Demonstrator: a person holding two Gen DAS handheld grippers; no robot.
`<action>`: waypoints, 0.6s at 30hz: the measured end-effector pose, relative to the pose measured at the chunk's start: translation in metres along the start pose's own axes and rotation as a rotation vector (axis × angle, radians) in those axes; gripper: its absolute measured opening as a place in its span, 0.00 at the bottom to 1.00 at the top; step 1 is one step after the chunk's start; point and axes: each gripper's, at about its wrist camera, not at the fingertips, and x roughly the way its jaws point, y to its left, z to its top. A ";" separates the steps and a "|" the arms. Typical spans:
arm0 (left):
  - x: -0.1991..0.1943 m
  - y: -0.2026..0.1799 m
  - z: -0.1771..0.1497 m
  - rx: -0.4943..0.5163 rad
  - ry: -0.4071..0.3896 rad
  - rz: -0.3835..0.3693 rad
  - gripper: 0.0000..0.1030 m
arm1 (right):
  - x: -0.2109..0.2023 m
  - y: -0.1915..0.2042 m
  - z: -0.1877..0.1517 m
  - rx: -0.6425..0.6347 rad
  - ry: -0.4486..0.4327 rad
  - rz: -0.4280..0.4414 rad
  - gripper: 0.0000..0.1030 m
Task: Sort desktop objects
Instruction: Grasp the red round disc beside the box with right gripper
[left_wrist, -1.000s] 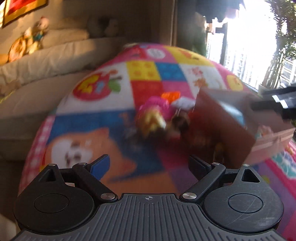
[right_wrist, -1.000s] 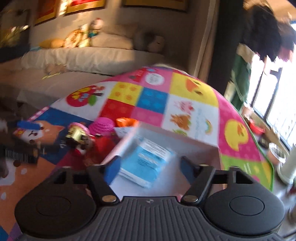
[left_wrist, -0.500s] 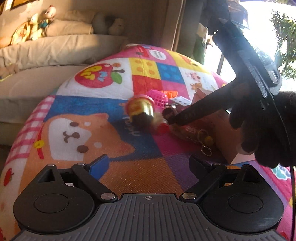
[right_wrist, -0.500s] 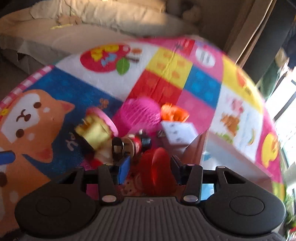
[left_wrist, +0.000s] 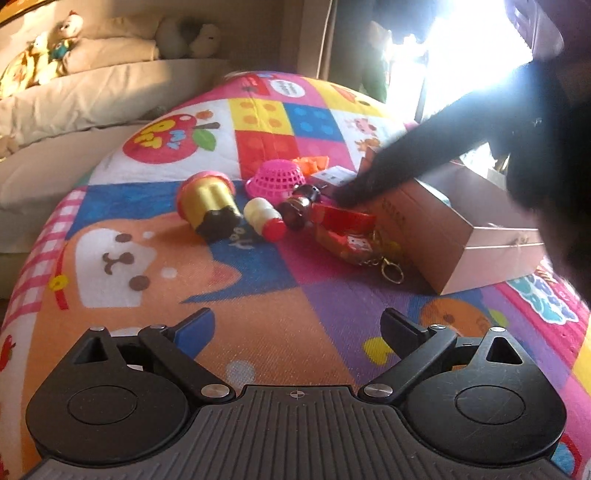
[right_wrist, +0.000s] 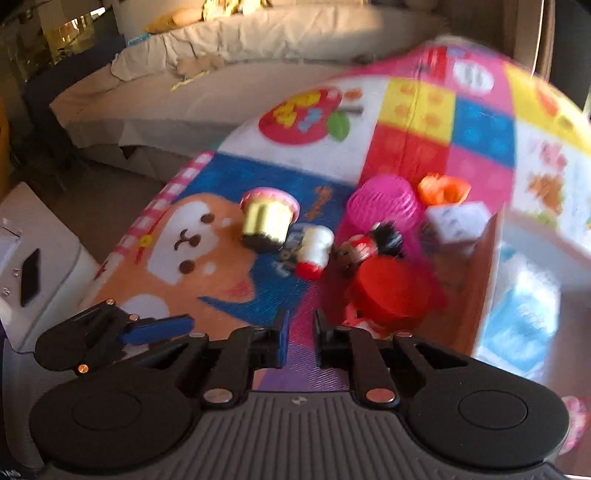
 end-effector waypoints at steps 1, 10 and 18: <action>0.000 0.000 0.000 -0.003 0.004 0.010 0.97 | -0.004 -0.003 0.003 -0.002 -0.018 -0.022 0.13; 0.002 0.005 0.000 -0.043 0.022 0.033 0.98 | 0.027 -0.073 0.045 0.255 0.079 -0.055 0.41; 0.001 0.006 -0.001 -0.047 0.014 0.016 0.98 | 0.099 -0.067 0.058 0.182 0.185 -0.260 0.24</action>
